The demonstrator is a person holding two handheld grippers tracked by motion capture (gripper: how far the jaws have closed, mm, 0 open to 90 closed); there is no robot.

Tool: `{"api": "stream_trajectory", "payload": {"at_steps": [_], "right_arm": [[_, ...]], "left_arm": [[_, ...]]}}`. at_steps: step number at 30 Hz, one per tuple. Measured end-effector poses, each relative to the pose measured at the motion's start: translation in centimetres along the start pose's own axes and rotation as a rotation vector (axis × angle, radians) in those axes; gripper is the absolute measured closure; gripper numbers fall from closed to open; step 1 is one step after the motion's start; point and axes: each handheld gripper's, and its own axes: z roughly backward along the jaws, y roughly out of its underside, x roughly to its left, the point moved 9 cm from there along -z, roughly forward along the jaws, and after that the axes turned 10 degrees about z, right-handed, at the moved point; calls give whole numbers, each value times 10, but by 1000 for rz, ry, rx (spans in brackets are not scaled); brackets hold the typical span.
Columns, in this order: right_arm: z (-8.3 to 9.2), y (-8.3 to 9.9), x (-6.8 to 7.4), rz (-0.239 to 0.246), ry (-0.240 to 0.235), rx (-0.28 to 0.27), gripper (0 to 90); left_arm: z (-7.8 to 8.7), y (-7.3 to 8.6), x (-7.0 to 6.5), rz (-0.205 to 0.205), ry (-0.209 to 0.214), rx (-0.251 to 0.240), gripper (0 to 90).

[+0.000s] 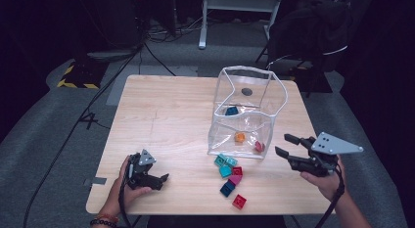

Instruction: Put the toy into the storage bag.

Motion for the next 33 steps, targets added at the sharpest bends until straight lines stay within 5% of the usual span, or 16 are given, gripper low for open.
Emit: {"api": "stream_trajectory", "payload": {"at_steps": [12, 20, 26, 33], "right_arm": [[-36, 67, 71, -8, -212, 118, 426], [-50, 87, 109, -5, -310, 147, 411], [-57, 97, 132, 25, -367, 161, 395], [-65, 105, 142, 20, -401, 180, 388]], "left_arm": [[0, 0, 0, -2, 0, 0, 6], [0, 0, 0, 0, 0, 0, 6], [0, 0, 0, 0, 0, 0, 6], [0, 0, 0, -2, 0, 0, 6]]}}
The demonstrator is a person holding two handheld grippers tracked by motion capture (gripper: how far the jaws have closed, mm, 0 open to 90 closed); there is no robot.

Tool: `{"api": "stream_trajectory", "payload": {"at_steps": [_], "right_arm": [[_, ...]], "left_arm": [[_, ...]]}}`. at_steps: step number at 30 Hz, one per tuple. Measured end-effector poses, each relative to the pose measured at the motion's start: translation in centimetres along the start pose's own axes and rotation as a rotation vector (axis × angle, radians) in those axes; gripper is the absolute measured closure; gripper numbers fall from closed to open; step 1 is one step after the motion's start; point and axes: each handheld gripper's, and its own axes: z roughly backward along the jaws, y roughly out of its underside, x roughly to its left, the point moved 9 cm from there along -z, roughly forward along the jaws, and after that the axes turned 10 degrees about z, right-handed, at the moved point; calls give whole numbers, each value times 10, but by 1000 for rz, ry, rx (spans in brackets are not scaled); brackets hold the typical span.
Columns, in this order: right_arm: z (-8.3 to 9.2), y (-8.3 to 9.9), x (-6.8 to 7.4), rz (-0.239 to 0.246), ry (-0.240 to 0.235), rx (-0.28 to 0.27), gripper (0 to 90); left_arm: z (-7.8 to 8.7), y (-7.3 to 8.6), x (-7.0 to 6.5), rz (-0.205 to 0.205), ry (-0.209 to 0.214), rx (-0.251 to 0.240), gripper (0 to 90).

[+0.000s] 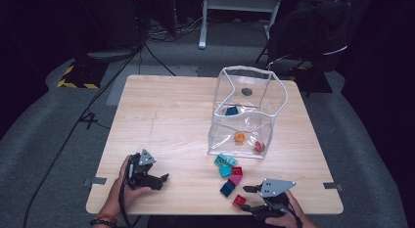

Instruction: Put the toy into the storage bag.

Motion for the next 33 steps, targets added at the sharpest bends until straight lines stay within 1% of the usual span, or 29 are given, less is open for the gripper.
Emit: {"api": "stream_trajectory", "payload": {"at_steps": [1, 7, 10, 13, 14, 15, 16, 17, 18, 20, 21, 23, 24, 27, 29, 30, 31, 33], "right_arm": [[-2, 0, 1, 11, 3, 4, 387], [-4, 1, 4, 14, -4, 11, 387], [-8, 3, 4, 23, 7, 35, 399], [-9, 2, 1, 10, 10, 30, 444], [-9, 2, -1, 7, 11, 26, 473], [-9, 2, -1, 6, 10, 24, 476], [-10, 2, -2, 0, 12, 24, 516], [-10, 2, -2, 0, 12, 24, 516], [-10, 1, -3, -3, 5, 21, 553], [-10, 1, -4, -4, 9, 21, 560], [-11, 1, -5, -9, 8, 22, 591], [-10, 1, -6, -12, 6, 21, 593], [-10, 2, -7, -13, 7, 22, 592], [-8, 3, -15, -24, 35, 31, 593], [-5, 7, -25, -42, 62, 33, 597], [-5, 7, -25, -42, 62, 33, 597], [-1, 10, -34, -57, 89, 37, 597], [0, 11, -37, -63, 95, 38, 596]], "left_arm": [[0, 0, 0, 2, 0, 0, 6], [0, 0, 0, 0, 0, 0, 6], [0, 0, 0, 2, 0, 0, 6], [0, 0, 0, 2, 0, -1, 5], [0, 0, 0, 1, 0, 0, 5], [0, 0, 0, 2, 0, 0, 5], [0, 0, 0, 0, 0, 0, 5], [0, 0, 0, 0, 0, 0, 5], [0, 0, 0, 0, 0, 0, 5], [0, 0, 0, 2, 0, 0, 5], [0, 0, 0, 0, 0, 0, 6], [0, 0, 0, 2, 0, 0, 5], [0, 0, 0, 0, 0, 0, 6], [0, 0, 0, 0, 0, 0, 5], [0, 0, 0, 2, 0, 0, 5], [0, 0, 0, 0, 0, 0, 5], [0, 0, 0, 0, 0, 0, 6], [0, 0, 0, 0, 0, 0, 6]]}}
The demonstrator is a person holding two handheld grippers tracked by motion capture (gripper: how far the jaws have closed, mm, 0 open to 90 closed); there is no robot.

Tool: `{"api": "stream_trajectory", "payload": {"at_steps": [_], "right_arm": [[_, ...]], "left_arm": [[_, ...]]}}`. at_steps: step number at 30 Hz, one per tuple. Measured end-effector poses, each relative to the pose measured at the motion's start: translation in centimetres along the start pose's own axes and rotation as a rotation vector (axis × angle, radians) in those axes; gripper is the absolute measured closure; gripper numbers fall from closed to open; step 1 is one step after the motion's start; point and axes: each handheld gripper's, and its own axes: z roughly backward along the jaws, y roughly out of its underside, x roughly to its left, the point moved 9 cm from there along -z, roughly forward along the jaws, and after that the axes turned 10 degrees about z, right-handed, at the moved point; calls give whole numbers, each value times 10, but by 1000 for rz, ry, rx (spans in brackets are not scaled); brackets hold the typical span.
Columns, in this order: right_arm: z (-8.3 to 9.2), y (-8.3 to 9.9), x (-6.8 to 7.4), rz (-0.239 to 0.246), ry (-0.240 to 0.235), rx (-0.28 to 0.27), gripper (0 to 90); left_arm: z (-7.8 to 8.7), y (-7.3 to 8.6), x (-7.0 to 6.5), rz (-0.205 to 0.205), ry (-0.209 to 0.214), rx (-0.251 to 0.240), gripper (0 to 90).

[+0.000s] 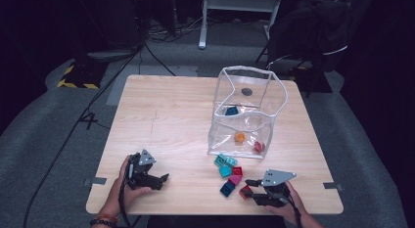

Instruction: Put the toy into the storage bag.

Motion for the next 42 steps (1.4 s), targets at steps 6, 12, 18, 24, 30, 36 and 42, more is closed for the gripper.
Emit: {"api": "stream_trajectory", "payload": {"at_steps": [6, 12, 18, 24, 30, 36, 42], "right_arm": [[6, 6, -17, -28, 50, 8, 567], [9, 8, -21, -42, 53, 6, 544], [8, 10, -24, -72, 36, 5, 606], [9, 10, -26, -74, 46, 10, 649], [14, 9, -30, -76, 66, 3, 654], [22, 6, -36, -91, 90, -17, 655], [42, -6, -47, -96, 146, -55, 655]], "left_arm": [[0, 0, 0, 0, 0, 0, 5], [0, 0, 0, -1, 0, 0, 5], [0, 0, 0, 0, 0, 1, 6], [0, 0, 0, 0, 0, 0, 5], [0, 0, 0, 0, 0, 0, 5], [0, 0, 0, 0, 0, 1, 5], [0, 0, 0, 2, 1, -1, 5]]}}
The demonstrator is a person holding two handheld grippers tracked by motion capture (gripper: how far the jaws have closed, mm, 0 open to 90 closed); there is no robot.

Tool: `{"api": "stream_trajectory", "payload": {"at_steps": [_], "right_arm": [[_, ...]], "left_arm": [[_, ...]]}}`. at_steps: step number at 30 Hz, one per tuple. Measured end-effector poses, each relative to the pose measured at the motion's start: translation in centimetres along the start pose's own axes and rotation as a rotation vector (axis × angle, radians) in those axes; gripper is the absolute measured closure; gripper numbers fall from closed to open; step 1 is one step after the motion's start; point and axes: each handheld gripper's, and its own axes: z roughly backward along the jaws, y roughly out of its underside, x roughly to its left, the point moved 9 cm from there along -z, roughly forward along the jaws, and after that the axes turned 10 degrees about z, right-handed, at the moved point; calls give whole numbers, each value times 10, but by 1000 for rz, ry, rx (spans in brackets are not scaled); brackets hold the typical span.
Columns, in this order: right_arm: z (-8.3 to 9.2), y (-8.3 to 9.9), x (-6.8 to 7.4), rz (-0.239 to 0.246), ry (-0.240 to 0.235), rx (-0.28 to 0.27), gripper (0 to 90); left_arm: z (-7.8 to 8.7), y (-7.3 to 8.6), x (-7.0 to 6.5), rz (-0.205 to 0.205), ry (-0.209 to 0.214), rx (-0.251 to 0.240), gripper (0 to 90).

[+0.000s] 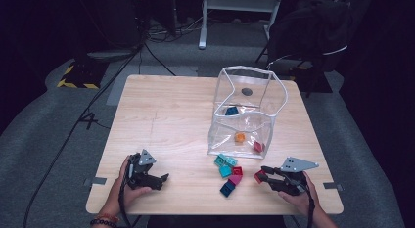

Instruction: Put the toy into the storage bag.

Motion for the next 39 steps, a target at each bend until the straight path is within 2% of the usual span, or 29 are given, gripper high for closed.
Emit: {"api": "stream_trajectory", "payload": {"at_steps": [9, 14, 15, 20, 24, 31, 35, 39], "right_arm": [[25, -27, -17, 21, 56, -53, 655], [43, -55, -30, 39, 93, -102, 655], [43, -55, -30, 39, 93, -102, 655], [55, -79, -38, 60, 131, -135, 655], [68, -109, -47, 87, 156, -179, 655], [72, -142, -63, 106, 166, -177, 655], [72, -162, -71, 114, 174, -196, 655], [68, -169, -75, 113, 181, -192, 655]], "left_arm": [[0, 0, 0, -2, -2, 1, 5], [0, 0, 0, -2, -2, 1, 6], [0, 0, 0, -2, -2, 1, 6], [0, 0, 0, -2, -1, 1, 5], [0, 0, 0, -2, -1, 1, 5], [0, 0, 0, -5, -2, 2, 5], [0, 0, 0, -4, -3, 1, 6], [0, 0, 0, -5, -3, 2, 6]]}}
